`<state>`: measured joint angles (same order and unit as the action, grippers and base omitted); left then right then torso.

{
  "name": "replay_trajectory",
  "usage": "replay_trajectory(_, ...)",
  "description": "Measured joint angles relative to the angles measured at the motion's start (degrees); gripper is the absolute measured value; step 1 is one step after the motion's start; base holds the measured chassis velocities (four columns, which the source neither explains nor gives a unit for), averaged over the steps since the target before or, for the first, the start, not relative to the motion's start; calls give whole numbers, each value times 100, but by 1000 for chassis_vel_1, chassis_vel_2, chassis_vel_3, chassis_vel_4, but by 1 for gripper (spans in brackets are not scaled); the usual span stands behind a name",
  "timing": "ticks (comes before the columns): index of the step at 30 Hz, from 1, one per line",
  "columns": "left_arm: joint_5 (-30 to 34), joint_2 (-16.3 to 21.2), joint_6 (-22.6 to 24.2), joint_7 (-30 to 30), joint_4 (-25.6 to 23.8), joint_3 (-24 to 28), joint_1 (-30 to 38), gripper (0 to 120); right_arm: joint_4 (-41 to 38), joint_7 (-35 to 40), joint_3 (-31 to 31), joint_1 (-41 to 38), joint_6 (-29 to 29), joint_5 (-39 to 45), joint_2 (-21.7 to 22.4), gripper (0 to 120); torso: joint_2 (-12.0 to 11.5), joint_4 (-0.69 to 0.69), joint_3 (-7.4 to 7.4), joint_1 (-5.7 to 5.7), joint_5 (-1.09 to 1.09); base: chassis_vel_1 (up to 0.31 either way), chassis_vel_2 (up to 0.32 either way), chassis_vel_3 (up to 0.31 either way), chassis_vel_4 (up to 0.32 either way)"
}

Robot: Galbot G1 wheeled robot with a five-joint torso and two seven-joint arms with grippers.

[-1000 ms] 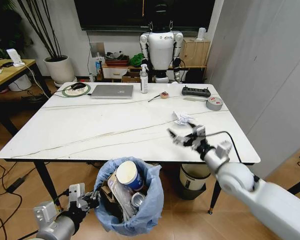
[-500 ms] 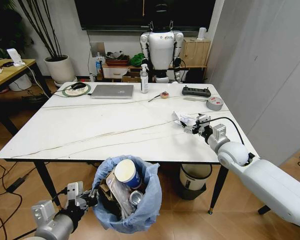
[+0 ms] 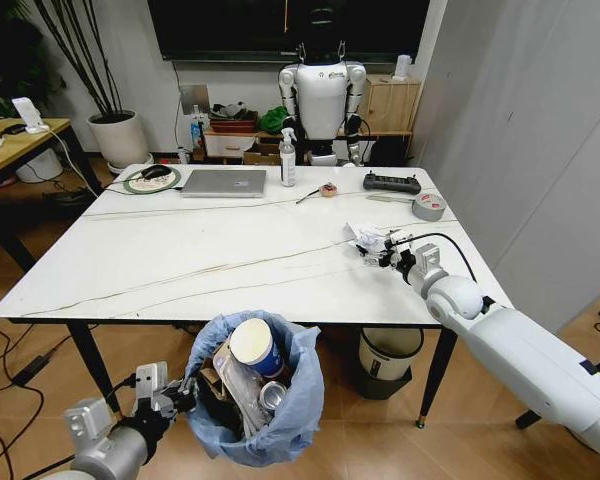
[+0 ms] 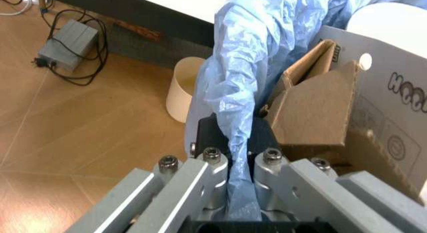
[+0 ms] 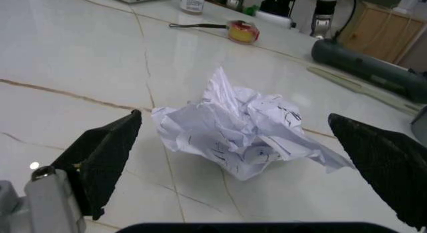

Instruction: Pick up the trash bin and place the trash from the table into it.

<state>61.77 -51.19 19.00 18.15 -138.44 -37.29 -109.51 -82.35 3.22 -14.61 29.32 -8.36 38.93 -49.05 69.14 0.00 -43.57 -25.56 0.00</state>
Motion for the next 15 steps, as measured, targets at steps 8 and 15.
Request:
replay_trajectory(8,39,6,8,9,6,2,28,0,183,-19,-172,-210,21,-49,-138,100,0,0,0,0,0,0,0,0,0)
replay_trajectory(15,45,2,13,15,6,14,30,0,331,-26,-377,-332,39,-95,-237,100,0,0,0,0,0,0,0,0,0)
